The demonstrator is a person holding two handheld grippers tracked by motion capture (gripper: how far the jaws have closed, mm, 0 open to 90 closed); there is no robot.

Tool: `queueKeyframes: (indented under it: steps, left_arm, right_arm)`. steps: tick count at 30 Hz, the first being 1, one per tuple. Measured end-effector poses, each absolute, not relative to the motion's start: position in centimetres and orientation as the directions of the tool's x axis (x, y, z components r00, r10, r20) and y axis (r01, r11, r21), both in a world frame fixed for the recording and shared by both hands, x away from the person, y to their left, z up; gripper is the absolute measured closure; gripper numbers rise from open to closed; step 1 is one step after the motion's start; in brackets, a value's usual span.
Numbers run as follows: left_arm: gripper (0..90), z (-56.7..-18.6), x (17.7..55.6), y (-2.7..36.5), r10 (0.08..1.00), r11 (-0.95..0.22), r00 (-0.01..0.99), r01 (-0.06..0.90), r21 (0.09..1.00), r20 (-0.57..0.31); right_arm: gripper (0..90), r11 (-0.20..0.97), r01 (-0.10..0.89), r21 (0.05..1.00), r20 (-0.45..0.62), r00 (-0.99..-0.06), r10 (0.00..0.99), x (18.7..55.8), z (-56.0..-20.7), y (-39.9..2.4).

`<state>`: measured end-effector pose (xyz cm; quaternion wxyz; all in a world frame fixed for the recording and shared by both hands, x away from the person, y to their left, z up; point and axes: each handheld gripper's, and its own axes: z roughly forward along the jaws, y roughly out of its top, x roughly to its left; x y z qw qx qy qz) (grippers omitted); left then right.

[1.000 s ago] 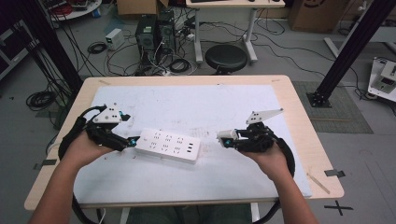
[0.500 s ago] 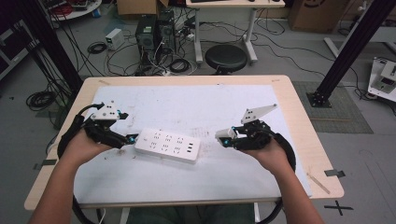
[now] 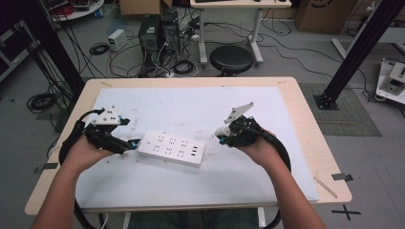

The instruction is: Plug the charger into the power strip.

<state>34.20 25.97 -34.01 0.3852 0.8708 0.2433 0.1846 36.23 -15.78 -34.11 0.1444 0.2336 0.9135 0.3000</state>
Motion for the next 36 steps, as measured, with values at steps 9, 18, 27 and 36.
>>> queueKeyframes:
  steps: [9, 18, 27, 36]
  left_arm:
    - [18.4, -34.1, 33.9, 26.8, 0.575, -0.594, 0.806, 0.297, 0.748, 0.137]
    - [18.4, -34.3, 33.3, 27.5, 0.583, -0.597, 0.802, 0.311, 0.74, 0.134]
    - [18.4, -34.2, 32.8, 28.0, 0.59, -0.595, 0.796, 0.316, 0.739, 0.135]
    - [18.4, -34.5, 32.6, 28.7, 0.599, -0.592, 0.79, 0.325, 0.737, 0.133]
  right_arm:
    - [63.3, 0.798, 0.315, 0.513, -0.11, -0.898, 0.425, 37.9, -33.3, -13.6]
    - [63.3, 0.872, 0.273, 0.407, -0.069, -0.943, 0.327, 40.3, -32.8, -10.1]
    - [63.3, 0.913, 0.216, 0.345, -0.017, -0.972, 0.236, 41.5, -33.2, -6.1]
    - [63.3, 0.949, 0.165, 0.267, 0.029, -0.986, 0.164, 42.3, -34.4, -2.5]
